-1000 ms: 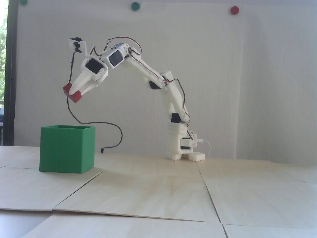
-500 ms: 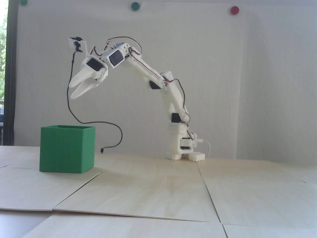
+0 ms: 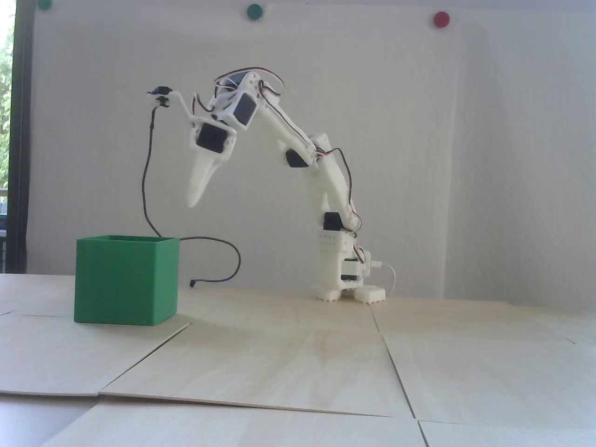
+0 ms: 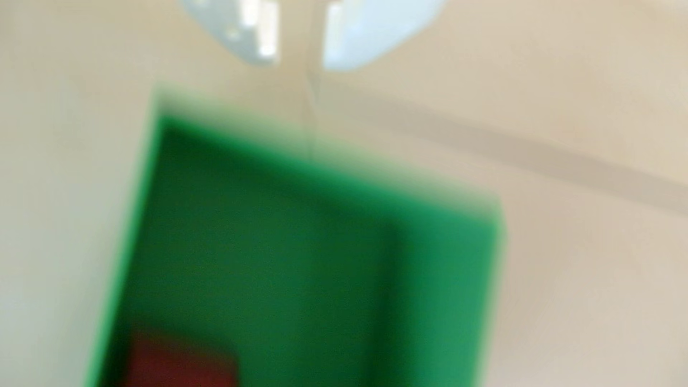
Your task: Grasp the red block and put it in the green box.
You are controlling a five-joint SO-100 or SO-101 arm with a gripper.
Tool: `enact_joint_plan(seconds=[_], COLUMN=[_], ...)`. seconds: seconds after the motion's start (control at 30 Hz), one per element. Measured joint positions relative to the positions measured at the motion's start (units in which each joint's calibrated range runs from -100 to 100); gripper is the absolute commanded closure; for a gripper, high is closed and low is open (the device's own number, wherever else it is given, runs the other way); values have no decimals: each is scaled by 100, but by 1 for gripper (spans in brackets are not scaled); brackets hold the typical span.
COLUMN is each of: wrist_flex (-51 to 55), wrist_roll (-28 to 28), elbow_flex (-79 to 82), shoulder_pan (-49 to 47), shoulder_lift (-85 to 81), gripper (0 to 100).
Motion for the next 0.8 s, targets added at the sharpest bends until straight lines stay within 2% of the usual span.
enact_joint_plan(seconds=[0.1,0.33,0.4,0.5,0.8], wrist_flex=[449,591,591,591,591], wrist_roll=[-195,-1490,-1639,-1269,848], elbow_flex=[-63,188,466,940,1325], shoulder_pan=[-267,-336,-428,-680,-795], shoulder_lift=[-42,-299,-315,-315,-672], gripper=[98,98,98,98,98])
